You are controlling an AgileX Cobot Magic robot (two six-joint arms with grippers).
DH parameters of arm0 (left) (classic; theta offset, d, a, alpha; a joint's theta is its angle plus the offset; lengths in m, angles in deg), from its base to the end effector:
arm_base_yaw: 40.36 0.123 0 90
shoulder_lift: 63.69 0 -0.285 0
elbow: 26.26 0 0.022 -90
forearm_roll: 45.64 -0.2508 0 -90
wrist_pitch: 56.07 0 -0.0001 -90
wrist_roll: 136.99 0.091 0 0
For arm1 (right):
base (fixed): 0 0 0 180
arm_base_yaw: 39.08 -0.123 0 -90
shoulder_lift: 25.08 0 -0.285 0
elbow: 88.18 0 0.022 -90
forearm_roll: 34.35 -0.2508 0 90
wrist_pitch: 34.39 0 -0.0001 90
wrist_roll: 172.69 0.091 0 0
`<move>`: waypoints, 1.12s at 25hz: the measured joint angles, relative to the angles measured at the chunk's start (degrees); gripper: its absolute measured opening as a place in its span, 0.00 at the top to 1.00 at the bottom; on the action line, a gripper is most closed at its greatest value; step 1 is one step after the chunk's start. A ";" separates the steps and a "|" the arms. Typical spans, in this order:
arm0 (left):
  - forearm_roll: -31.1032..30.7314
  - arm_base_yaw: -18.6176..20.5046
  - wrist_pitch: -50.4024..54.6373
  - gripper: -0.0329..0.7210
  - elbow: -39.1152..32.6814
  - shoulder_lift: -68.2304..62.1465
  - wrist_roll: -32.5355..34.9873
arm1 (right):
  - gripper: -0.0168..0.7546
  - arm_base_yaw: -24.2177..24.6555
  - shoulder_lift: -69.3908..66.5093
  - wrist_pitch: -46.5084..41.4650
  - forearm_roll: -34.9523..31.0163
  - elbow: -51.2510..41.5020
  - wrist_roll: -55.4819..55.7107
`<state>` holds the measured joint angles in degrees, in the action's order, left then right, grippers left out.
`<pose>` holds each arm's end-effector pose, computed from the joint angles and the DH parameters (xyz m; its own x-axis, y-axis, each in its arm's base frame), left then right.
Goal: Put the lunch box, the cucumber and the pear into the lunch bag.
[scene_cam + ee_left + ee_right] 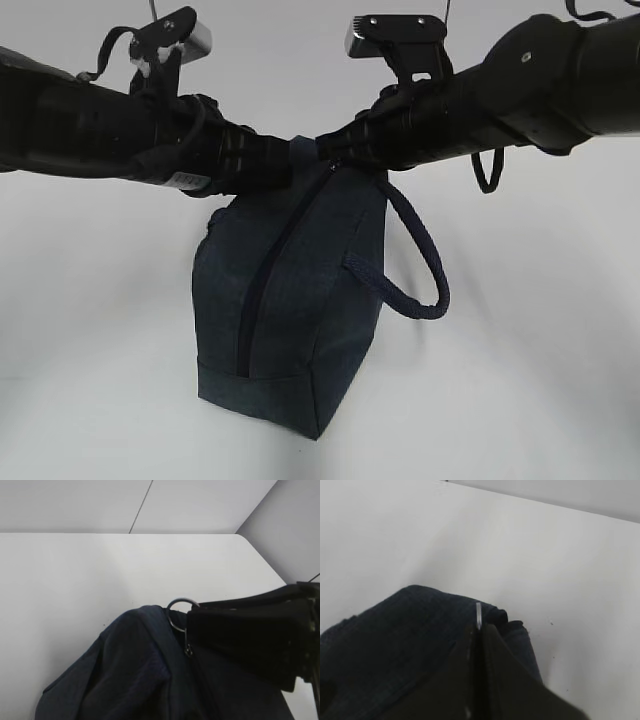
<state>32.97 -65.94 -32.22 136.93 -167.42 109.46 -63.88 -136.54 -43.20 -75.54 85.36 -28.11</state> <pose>0.3116 -0.1893 0.2428 -0.6470 0.1132 -0.7541 0.5733 0.7243 -0.3831 0.3689 0.1807 0.2388 -0.5595 -0.1547 -0.8143 -0.4417 0.8869 0.1349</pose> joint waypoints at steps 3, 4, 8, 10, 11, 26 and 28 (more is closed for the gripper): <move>-0.62 0.00 0.82 0.97 0.00 0.00 0.00 | 0.97 0.00 0.00 -0.27 0.00 0.95 0.00; -0.67 0.00 1.02 0.97 0.00 0.00 0.00 | 0.97 0.00 0.00 -0.55 0.00 1.52 0.00; -0.75 0.00 1.21 0.97 0.01 0.00 -0.05 | 0.97 0.00 0.00 -1.74 0.21 4.14 -0.10; -0.94 0.00 1.62 0.97 0.01 0.07 -0.05 | 0.97 0.27 0.00 -2.11 0.33 4.85 -0.38; -1.24 0.00 1.75 0.97 0.01 0.13 -0.05 | 0.97 0.71 0.00 -2.26 0.42 4.90 -0.51; -4.69 -0.07 4.11 0.97 -0.11 5.71 -0.17 | 0.97 8.06 -7.89 -6.10 -1.98 8.16 -0.78; -4.84 -0.07 3.97 0.97 -0.17 6.58 -0.29 | 0.97 8.32 -8.63 -6.20 -2.33 8.21 -0.78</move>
<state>28.14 -66.02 -28.25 136.76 -160.84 109.17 -55.56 -145.17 -49.40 -77.88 93.58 -28.89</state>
